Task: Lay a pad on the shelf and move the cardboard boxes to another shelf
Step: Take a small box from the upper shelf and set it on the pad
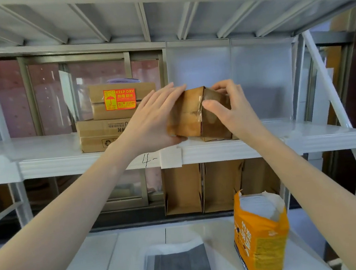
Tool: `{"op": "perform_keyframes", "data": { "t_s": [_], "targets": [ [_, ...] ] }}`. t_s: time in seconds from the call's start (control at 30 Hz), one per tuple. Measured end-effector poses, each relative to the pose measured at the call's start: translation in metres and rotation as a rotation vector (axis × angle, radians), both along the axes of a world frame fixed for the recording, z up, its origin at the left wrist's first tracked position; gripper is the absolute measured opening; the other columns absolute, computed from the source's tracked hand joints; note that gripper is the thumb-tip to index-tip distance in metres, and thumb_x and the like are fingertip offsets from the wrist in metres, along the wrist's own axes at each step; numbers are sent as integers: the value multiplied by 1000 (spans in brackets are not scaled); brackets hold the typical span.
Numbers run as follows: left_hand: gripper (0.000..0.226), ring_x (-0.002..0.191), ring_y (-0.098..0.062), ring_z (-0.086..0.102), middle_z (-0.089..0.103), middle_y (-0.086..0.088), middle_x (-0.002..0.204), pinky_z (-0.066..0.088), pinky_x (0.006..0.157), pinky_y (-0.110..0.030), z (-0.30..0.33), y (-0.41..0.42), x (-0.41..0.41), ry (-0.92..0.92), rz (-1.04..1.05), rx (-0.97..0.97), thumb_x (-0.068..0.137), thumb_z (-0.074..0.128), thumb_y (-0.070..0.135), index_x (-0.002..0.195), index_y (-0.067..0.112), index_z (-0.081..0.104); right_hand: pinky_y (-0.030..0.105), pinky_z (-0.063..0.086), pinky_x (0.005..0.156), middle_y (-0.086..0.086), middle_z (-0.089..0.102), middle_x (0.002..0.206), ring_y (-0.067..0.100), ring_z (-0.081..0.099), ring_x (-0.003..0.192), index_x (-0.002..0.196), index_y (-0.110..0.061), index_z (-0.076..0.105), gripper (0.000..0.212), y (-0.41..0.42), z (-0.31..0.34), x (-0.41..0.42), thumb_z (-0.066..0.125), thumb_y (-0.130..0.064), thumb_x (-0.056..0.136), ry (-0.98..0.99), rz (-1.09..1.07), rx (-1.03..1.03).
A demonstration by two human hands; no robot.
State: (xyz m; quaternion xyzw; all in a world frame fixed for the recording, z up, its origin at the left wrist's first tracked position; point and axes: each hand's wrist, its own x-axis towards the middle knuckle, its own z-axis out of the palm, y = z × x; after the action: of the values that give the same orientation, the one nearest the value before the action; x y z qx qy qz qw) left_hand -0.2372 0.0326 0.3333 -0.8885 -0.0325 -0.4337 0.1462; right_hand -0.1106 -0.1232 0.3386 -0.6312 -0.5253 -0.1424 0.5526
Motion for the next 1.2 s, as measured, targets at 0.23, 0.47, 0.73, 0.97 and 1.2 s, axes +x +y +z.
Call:
{"op": "perform_keyframes", "data": {
  "t_s": [0.23,0.47,0.73,0.97,1.2],
  "targets": [
    [108,128,-11,33,35,6,141,24,106,-37,-44,-5,-46,153,-14,-197,60,68,69,146,26,20,39,37,107,-2,39,138,11,38,127,133,-24,34,63,-17,-27,-16,56,-52,81,-39,85,-178],
    [108,127,-6,28,33,11,143,25,110,-35,-91,5,-76,309,1,-409,56,64,75,145,31,20,9,26,92,-9,27,151,-4,26,126,144,-35,11,101,-15,-75,-36,71,-54,65,-117,223,-540],
    [109,130,-8,30,33,11,145,20,109,-31,-153,20,-75,516,58,-434,58,66,74,147,31,19,42,26,115,-7,19,154,10,20,141,146,-34,9,108,3,-143,-43,73,-59,62,-141,149,-751],
    [111,138,-11,25,28,10,152,15,116,-35,-212,33,-53,669,78,-540,58,68,72,148,32,16,18,33,92,-5,37,138,5,39,115,140,-22,25,91,20,-200,-31,78,-42,68,-36,160,-817],
    [110,143,-9,14,13,14,157,13,117,-34,-273,62,-32,608,43,-720,62,73,62,148,35,9,19,33,90,-1,42,135,6,39,113,137,-19,31,87,53,-273,7,81,-34,66,205,88,-794]
  ]
}}
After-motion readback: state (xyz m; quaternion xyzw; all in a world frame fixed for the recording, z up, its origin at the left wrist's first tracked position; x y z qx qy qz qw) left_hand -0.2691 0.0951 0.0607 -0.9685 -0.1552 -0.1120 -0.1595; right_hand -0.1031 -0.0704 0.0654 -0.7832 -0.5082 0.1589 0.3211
